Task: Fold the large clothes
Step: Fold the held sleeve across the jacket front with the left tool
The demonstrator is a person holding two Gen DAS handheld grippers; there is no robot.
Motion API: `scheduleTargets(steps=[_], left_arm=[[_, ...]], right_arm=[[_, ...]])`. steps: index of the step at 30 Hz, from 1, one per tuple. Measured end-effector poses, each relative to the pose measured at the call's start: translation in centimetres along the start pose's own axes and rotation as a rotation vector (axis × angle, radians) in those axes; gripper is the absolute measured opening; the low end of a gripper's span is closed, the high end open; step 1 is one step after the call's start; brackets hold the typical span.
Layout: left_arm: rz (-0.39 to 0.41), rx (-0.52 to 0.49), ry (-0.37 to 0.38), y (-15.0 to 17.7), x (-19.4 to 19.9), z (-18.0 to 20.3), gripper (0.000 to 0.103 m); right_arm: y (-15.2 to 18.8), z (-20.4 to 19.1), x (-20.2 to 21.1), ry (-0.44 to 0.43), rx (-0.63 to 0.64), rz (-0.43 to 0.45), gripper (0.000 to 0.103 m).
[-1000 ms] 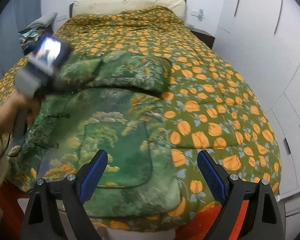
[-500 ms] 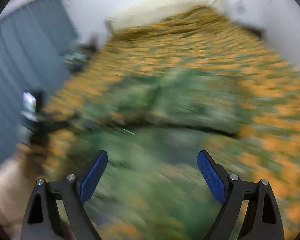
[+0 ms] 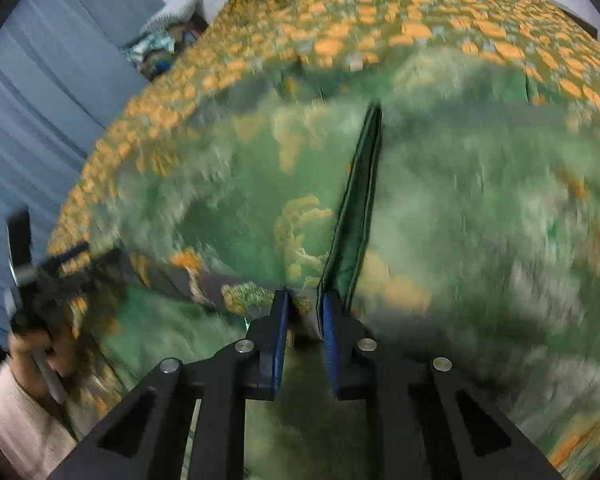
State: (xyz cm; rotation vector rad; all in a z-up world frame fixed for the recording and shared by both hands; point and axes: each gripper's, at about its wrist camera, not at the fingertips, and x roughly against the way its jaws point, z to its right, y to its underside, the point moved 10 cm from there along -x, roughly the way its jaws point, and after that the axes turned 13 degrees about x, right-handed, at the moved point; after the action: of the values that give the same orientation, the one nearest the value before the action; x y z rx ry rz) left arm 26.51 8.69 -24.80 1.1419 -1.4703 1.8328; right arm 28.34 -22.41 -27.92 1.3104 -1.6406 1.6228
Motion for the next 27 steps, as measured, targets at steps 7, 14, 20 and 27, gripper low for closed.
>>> scheduleTargets(steps=[7, 14, 20, 27], left_arm=[[0.067, 0.006, 0.019, 0.1, 5.1, 0.3, 0.101], [0.124, -0.112, 0.084, 4.4, 12.8, 2.8, 0.102], [0.131, -0.170, 0.180, 9.4, 18.2, 6.2, 0.102], [0.097, -0.268, 0.209, 15.4, 22.0, 7.9, 0.102]], right_arm=[[-0.5, -0.5, 3.5, 0.054, -0.027, 0.078, 0.046], [4.4, -2.4, 12.1, 0.126, 0.058, 0.164, 0.066], [9.8, -3.9, 18.6, 0.211, 0.084, 0.235, 0.077], [15.4, -6.5, 23.0, 0.295, 0.152, 0.257, 0.085]])
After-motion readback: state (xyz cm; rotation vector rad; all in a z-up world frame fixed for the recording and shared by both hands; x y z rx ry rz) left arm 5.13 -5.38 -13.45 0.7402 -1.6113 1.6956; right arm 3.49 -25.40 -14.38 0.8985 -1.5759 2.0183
